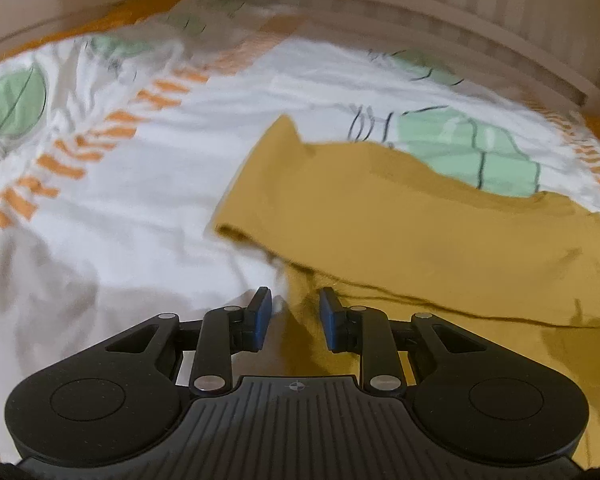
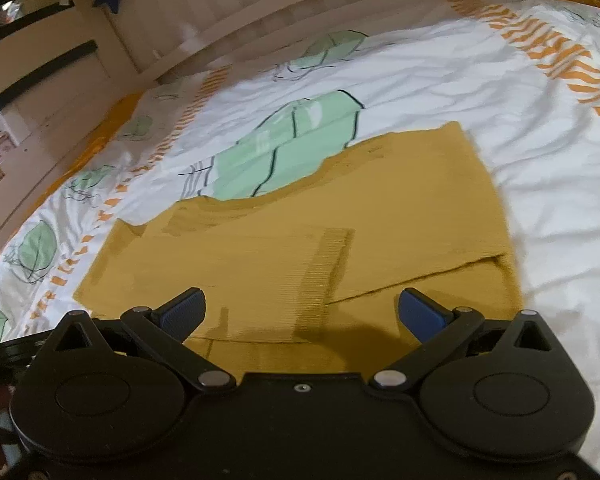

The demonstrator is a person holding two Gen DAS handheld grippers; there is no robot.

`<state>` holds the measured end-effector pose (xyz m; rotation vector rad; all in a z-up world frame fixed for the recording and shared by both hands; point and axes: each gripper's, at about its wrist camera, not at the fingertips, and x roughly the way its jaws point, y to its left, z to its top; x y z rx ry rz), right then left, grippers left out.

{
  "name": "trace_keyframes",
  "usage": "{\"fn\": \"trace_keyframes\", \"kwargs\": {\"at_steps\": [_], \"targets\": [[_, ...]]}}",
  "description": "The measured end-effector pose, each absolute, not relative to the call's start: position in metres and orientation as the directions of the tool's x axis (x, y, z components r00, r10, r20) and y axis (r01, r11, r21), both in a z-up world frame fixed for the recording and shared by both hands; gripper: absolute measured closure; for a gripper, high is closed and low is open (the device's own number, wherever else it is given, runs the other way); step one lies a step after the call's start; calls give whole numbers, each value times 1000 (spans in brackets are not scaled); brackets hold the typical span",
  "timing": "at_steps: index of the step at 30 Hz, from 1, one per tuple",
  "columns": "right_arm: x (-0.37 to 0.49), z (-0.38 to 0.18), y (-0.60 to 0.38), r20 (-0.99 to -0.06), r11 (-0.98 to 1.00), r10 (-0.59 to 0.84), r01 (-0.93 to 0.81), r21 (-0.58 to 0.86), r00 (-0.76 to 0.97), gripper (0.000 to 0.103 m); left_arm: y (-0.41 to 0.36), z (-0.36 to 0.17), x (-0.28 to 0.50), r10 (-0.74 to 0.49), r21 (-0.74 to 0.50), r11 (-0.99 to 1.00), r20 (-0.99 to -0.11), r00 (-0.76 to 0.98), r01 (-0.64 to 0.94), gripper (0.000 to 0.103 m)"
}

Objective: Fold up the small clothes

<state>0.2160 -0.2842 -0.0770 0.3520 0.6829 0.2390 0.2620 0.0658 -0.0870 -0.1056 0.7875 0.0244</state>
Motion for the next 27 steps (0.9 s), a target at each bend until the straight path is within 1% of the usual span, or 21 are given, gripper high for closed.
{"fn": "trace_keyframes", "kwargs": {"at_steps": [3,6,8,10,13,14,15,16,17,18,20,21,22,23,27], "targets": [[218,-79,-282,-552,901,358,-123,417,753,0,70,-94,264,-32,-113,991,-696,717,-66,73],[223,-85,-279,-539,882,387,-131,452,748,1,67,-96,263,-26,-87,995,-688,725,-47,72],[227,-89,-278,-534,871,402,-131,473,744,8,63,-99,260,-10,-63,997,-673,740,-44,72],[228,-91,-276,-533,867,399,-118,484,746,27,61,-100,259,1,-51,998,-665,747,-46,72],[231,-94,-274,-549,863,402,-104,494,733,42,62,-100,259,1,-58,997,-661,750,-53,72],[231,-94,-274,-556,865,398,-97,492,730,43,63,-100,259,-2,-63,997,-660,752,-52,72],[231,-94,-274,-560,865,396,-91,493,728,51,64,-101,259,-7,-70,996,-659,752,-52,72],[231,-93,-274,-568,863,396,-81,499,721,68,65,-101,259,-11,-76,996,-658,753,-52,72],[232,-92,-274,-585,863,391,-62,501,710,75,65,-101,259,-14,-81,995,-658,753,-52,72],[232,-90,-273,-597,864,386,-49,501,704,79,66,-101,259,-16,-84,995,-658,753,-52,72],[231,-86,-269,-609,874,379,-53,484,696,80,66,-101,259,-16,-83,995,-658,753,-52,72],[231,-81,-265,-621,885,372,-62,461,690,82,66,-101,259,-16,-84,995,-658,753,-52,72],[230,-78,-261,-626,894,364,-70,442,689,88,67,-101,259,-17,-85,995,-658,753,-52,72],[229,-74,-258,-627,902,357,-80,425,692,90,68,-101,259,-19,-89,995,-657,753,-52,72],[230,-51,-253,-603,920,336,-114,376,723,92,71,-101,259,-33,-109,993,-657,753,-52,72]]}}
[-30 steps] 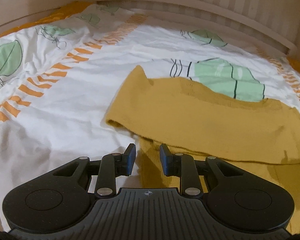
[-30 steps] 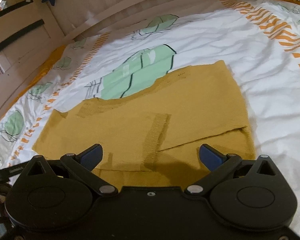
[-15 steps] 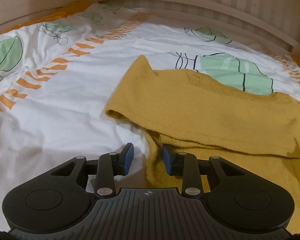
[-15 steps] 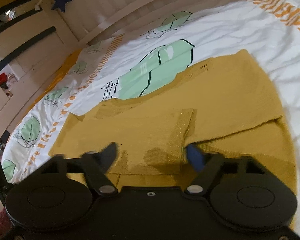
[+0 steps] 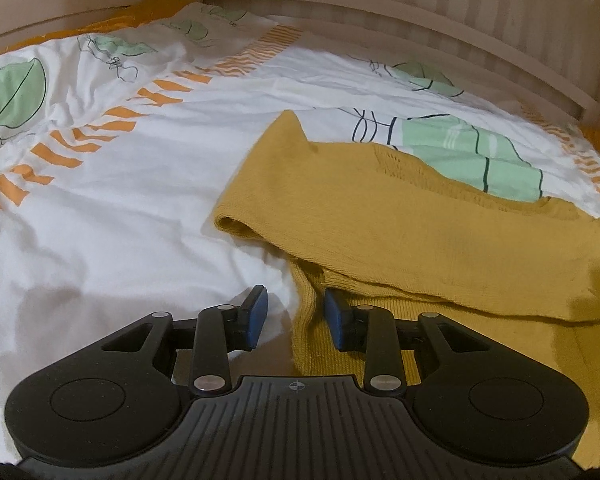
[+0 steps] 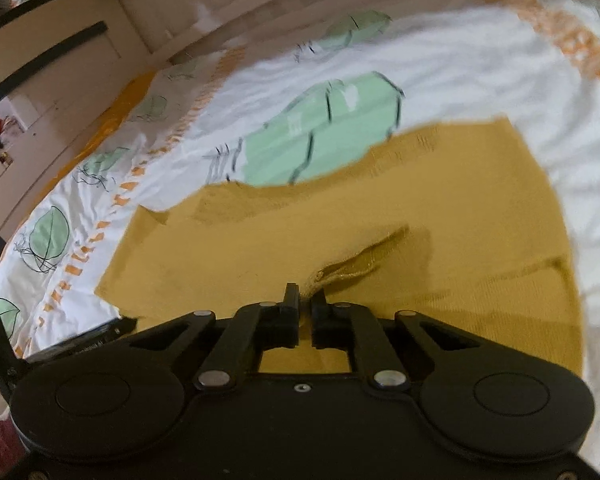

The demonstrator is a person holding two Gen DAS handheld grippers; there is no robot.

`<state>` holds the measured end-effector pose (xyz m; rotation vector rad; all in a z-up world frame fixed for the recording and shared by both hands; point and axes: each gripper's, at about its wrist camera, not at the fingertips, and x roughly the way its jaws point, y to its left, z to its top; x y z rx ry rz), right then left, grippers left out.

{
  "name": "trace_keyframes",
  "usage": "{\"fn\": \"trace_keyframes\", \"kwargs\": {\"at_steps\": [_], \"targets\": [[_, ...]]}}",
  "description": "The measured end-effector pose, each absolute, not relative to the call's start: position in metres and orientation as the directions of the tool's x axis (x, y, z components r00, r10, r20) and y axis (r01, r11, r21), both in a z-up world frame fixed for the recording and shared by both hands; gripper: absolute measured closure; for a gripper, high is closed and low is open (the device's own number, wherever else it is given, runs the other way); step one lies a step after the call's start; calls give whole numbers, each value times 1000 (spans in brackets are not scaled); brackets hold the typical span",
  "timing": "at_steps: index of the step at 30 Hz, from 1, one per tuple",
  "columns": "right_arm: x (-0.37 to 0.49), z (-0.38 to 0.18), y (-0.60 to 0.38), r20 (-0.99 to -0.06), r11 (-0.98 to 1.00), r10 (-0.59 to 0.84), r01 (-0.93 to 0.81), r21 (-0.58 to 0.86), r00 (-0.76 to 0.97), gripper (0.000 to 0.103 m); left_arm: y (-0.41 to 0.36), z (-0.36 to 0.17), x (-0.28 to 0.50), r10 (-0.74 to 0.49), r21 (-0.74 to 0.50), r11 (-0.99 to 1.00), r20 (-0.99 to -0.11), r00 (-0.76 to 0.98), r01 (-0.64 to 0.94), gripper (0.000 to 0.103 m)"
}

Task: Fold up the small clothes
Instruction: 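Pinch the folded cuff with the right tool and straighten it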

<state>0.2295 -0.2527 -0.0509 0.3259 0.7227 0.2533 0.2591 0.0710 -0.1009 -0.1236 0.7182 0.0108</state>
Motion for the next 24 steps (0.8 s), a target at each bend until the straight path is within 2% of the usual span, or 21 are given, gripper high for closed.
{"fn": "trace_keyframes", "kwargs": {"at_steps": [7,15,18,20,21,22,24], "targets": [[226,-5,-279,-543,965,210,-84,249,813,93,73,-101,260,-47,-130,990,-656,754,-52,72],[238,-59,-296,-676,979,137,5,203,724,92,73,-102,259,-53,-141,989,-654,754,-53,72],[232,-72,-302,-678,971,145,30,239,721,83,74,-102,259,-58,-147,988,-654,755,-52,72],[230,-72,-307,-667,963,164,29,269,727,81,74,-102,259,-57,-146,988,-653,755,-51,72],[229,-68,-310,-661,961,167,29,275,732,73,74,-102,259,-56,-144,988,-653,755,-51,72],[228,-67,-312,-651,961,162,31,275,741,57,74,-102,259,-56,-143,988,-653,755,-51,72],[228,-63,-315,-637,961,150,40,273,756,47,74,-102,259,-56,-144,988,-652,756,-51,72]]}}
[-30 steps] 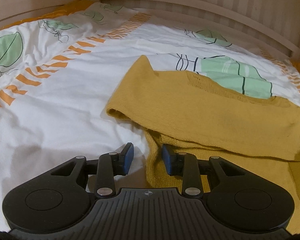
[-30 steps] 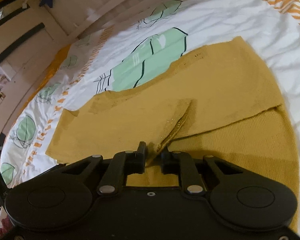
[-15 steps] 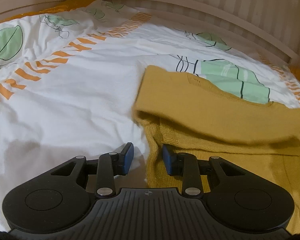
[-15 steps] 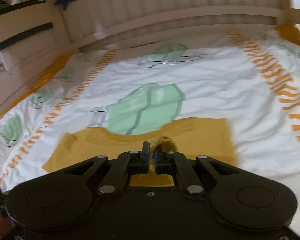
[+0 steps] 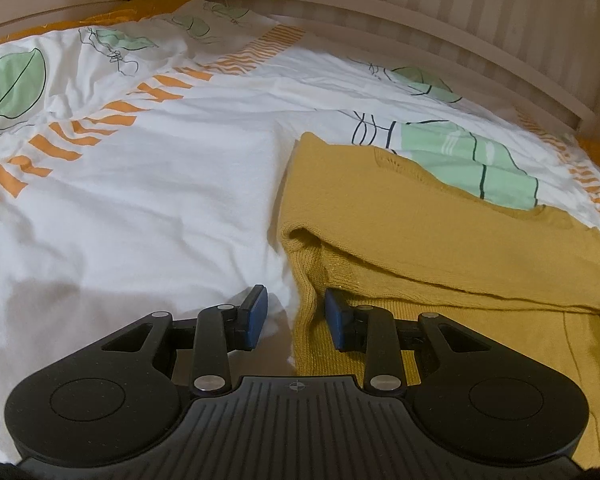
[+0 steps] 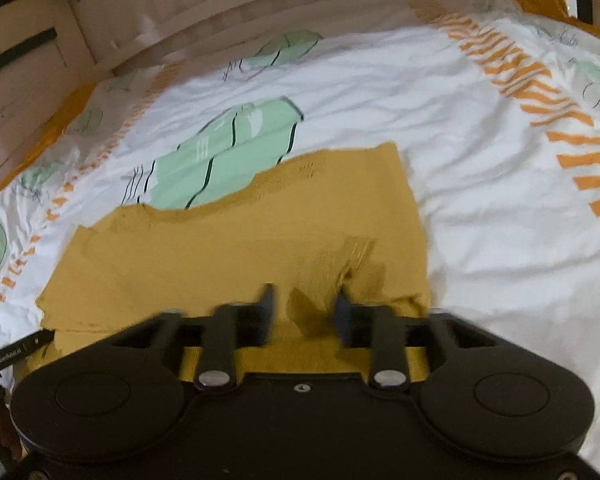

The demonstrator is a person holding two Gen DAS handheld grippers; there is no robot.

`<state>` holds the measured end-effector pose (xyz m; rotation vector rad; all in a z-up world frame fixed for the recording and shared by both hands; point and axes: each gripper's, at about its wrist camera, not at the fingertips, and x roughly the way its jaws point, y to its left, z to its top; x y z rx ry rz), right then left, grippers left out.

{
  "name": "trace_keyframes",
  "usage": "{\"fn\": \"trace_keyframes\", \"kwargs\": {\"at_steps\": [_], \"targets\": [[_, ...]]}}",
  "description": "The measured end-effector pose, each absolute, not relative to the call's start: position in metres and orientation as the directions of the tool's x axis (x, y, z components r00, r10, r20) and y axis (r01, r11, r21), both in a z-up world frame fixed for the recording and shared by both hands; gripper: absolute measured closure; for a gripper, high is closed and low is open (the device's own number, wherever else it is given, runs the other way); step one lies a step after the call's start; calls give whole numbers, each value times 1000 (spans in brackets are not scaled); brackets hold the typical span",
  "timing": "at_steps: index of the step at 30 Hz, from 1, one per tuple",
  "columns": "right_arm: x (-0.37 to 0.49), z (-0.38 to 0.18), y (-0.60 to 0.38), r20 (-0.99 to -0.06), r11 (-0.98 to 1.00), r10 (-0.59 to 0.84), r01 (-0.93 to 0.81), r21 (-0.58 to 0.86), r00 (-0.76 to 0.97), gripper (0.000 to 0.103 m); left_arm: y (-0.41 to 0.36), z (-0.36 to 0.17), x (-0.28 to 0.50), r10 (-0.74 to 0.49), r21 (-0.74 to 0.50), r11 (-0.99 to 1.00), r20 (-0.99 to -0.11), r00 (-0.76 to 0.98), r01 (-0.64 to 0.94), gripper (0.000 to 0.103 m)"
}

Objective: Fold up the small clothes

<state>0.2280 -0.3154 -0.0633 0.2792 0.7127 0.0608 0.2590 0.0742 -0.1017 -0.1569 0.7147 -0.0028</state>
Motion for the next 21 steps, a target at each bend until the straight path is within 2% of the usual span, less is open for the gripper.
{"fn": "trace_keyframes", "kwargs": {"at_steps": [8,19,20,21], "targets": [[248,-75,-329,-644,935,162,92,342,747,47,73,-102,259,-57,-147,988,-651,757,-52,72],[253,-89,-358,-569,788,269,162,594,777,44,74,-102,258,-56,-147,988,-650,758,-52,72],[254,-89,-358,-573,790,265,166,590,775,48,74,-102,258,-56,-146,988,-650,758,-52,72],[255,-87,-356,-580,803,257,163,573,773,74,74,-102,258,-56,-146,988,-650,758,-52,72]]}}
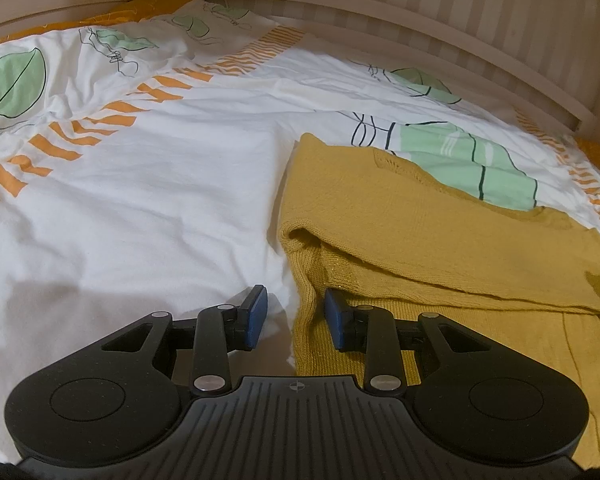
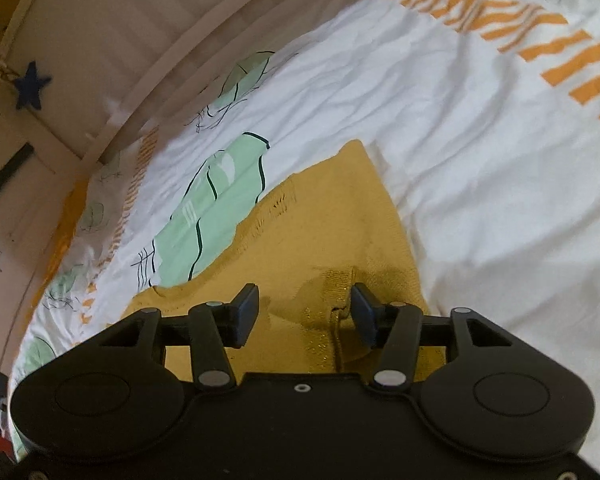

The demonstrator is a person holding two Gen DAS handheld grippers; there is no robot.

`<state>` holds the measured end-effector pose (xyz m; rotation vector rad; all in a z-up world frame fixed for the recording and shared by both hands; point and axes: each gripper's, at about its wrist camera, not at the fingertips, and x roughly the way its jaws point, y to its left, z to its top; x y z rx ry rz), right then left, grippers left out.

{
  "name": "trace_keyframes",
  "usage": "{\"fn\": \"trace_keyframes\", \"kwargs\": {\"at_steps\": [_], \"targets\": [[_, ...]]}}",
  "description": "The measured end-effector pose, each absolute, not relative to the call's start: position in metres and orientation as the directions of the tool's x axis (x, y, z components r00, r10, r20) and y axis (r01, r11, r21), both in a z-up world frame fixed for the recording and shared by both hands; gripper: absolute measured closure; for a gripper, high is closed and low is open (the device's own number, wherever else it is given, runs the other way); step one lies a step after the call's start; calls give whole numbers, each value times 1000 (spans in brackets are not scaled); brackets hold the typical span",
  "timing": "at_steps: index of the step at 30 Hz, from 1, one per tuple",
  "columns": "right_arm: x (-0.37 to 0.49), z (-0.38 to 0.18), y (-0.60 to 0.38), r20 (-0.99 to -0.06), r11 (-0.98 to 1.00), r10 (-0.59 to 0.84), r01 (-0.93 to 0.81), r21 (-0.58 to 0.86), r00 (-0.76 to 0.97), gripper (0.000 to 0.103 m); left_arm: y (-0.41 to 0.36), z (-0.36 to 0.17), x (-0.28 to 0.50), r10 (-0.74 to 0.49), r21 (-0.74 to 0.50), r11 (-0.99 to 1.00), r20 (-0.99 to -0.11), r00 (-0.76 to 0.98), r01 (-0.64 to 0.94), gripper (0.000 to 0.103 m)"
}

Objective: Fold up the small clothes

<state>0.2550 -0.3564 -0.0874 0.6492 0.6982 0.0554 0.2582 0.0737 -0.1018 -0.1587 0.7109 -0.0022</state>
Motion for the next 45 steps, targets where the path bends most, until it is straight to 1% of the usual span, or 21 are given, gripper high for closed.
{"fn": "trace_keyframes", "kwargs": {"at_steps": [1,3,5,7,8,13,16,18,20,21,22,23,24,25,29,31,33,36,42,44,45], "targets": [[256,-85,-352,-588,827,247,149,542,771,86,74,-102,258,-56,-146,988,-650,758,-52,72],[255,-74,-339,-586,888,214,94,450,782,86,74,-102,258,-57,-148,988,-650,758,-52,72],[253,-58,-323,-564,950,154,35,311,811,87,74,-102,258,-58,-148,988,-650,758,-52,72],[253,-50,-316,-545,974,112,17,226,831,87,74,-102,258,-57,-146,988,-650,758,-52,72],[257,-48,-313,-550,981,91,20,193,830,87,73,-102,258,-56,-145,988,-650,758,-52,72],[273,-67,-315,-612,991,6,76,107,791,87,73,-101,258,-55,-142,989,-651,757,-50,72],[270,-78,-324,-634,982,13,109,154,774,86,74,-101,258,-64,-153,987,-652,756,-48,72],[269,-81,-326,-638,980,10,119,159,770,86,73,-101,259,-62,-150,987,-652,756,-49,72],[268,-80,-328,-635,978,11,125,169,772,80,73,-101,259,-61,-146,988,-654,754,-47,72],[267,-79,-330,-635,975,10,133,177,772,66,74,-100,260,-62,-143,989,-659,749,-44,72],[265,-77,-331,-636,973,8,141,183,772,53,74,-99,261,-65,-139,990,-666,743,-38,71],[262,-75,-333,-636,970,9,148,192,772,46,74,-97,262,-71,-133,991,-675,734,-27,70],[259,-72,-336,-636,967,15,151,206,772,34,74,-95,263,-79,-124,992,-687,722,-10,70],[252,-68,-338,-636,963,20,156,219,772,25,75,-93,263,-89,-116,993,-699,709,10,68],[225,-54,-344,-633,958,41,149,244,773,23,83,-82,250,-130,-135,990,-740,660,44,66],[207,-48,-346,-628,954,63,139,267,776,18,88,-77,238,-133,-135,990,-753,644,47,66],[189,-42,-347,-628,951,86,124,283,773,16,92,-73,224,-141,-141,989,-761,633,50,66],[160,-35,-343,-627,949,112,104,297,771,15,98,-68,203,-169,-171,984,-782,600,56,65],[100,-19,-332,-607,941,163,62,331,778,14,100,-51,160,-208,-186,978,-795,570,98,65],[84,-15,-330,-599,939,175,51,341,781,12,99,-45,145,-221,-189,975,-792,569,116,65],[74,-13,-328,-596,938,181,46,345,782,9,98,-42,138,-229,-194,973,-790,568,123,65]]}}
